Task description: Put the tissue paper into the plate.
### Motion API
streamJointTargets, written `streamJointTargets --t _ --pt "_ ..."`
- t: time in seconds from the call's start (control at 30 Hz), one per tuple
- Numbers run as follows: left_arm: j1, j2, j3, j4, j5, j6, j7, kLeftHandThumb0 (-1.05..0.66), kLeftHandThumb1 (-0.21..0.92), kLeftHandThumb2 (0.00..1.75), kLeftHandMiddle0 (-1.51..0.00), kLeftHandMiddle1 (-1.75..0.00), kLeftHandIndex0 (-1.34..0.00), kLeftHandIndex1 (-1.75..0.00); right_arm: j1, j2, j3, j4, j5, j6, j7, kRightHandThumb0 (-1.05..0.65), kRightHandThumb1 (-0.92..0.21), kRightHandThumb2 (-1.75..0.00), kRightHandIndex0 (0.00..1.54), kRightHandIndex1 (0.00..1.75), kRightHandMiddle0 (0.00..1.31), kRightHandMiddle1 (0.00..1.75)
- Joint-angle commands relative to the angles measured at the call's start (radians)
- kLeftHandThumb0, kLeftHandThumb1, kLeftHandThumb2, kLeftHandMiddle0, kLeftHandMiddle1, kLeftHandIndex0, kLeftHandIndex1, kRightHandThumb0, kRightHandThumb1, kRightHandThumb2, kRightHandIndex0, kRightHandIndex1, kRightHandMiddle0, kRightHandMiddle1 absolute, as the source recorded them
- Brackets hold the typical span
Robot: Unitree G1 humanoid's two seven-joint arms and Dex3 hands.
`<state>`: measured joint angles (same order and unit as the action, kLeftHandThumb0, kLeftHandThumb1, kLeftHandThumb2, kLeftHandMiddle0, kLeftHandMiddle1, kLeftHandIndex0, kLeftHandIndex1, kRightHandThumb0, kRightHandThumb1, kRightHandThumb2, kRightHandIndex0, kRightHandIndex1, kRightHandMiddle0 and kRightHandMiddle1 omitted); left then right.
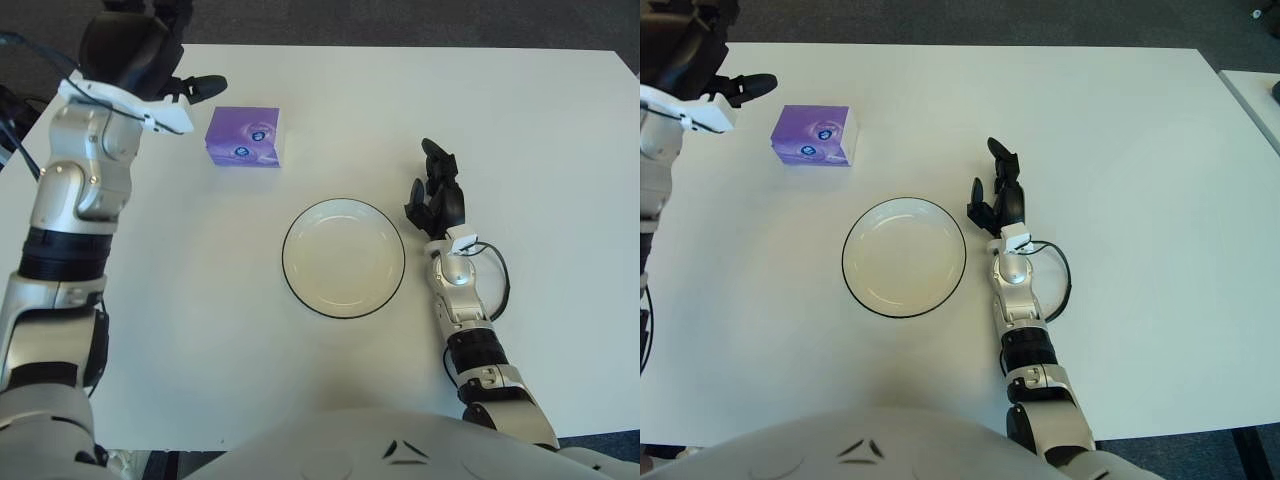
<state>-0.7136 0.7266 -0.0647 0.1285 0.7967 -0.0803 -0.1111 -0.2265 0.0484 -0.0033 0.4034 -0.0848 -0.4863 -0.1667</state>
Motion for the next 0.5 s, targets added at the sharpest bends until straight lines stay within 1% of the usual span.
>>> streamJointTargets --t 0.0,0.1,0.3,0.37,0.4,0.47 --pt "-0.168 -0.008 -0.09 0.226 -0.029 -0.113 -0.05 -0.99 0.92 0.64 0.0 0.0 0.0 -0.12 0.157 0.004 -0.009 0.228 0.007 0.045 0.008 -0.64 -0.92 -0.83 0.25 0.07 0.0 0.55" --pt "-0.213 -0.016 -0.114 0.301 -0.037 -0.158 -0.05 -1.01 0.92 0.58 0.0 0.0 0.0 -0.09 0.154 0.003 -0.01 0.232 0.007 0.044 0.008 -0.64 -0.92 -0.83 0.25 0.07 0.0 0.56" --pt "-0.302 -0.031 -0.19 0.487 -0.006 -0.233 -0.034 -1.04 0.92 0.49 0.0 0.0 0.0 -0.02 0.149 0.002 -0.011 0.243 0.008 0.036 0.009 -0.63 -0.92 -0.83 0.25 0.07 0.0 0.56" --pt "-0.364 -0.064 -0.249 0.677 0.033 -0.287 0.01 -1.05 0.92 0.45 0.0 0.0 0.0 -0.01 0.148 0.003 -0.012 0.245 0.009 0.032 0.009 -0.63 -0.92 -0.83 0.25 0.07 0.0 0.56" --pt "-0.386 -0.075 -0.272 0.743 0.046 -0.308 0.024 -1.05 0.92 0.42 0.0 0.0 0.0 -0.01 0.148 0.003 -0.012 0.246 0.009 0.031 0.009 -0.63 -0.92 -0.83 0.26 0.07 0.0 0.57" --pt "-0.411 -0.072 -0.309 0.794 0.066 -0.355 0.021 -1.05 0.92 0.39 0.0 0.0 0.0 -0.01 0.148 0.004 -0.013 0.247 0.01 0.029 0.01 -0.62 -0.92 -0.83 0.26 0.07 0.0 0.57"
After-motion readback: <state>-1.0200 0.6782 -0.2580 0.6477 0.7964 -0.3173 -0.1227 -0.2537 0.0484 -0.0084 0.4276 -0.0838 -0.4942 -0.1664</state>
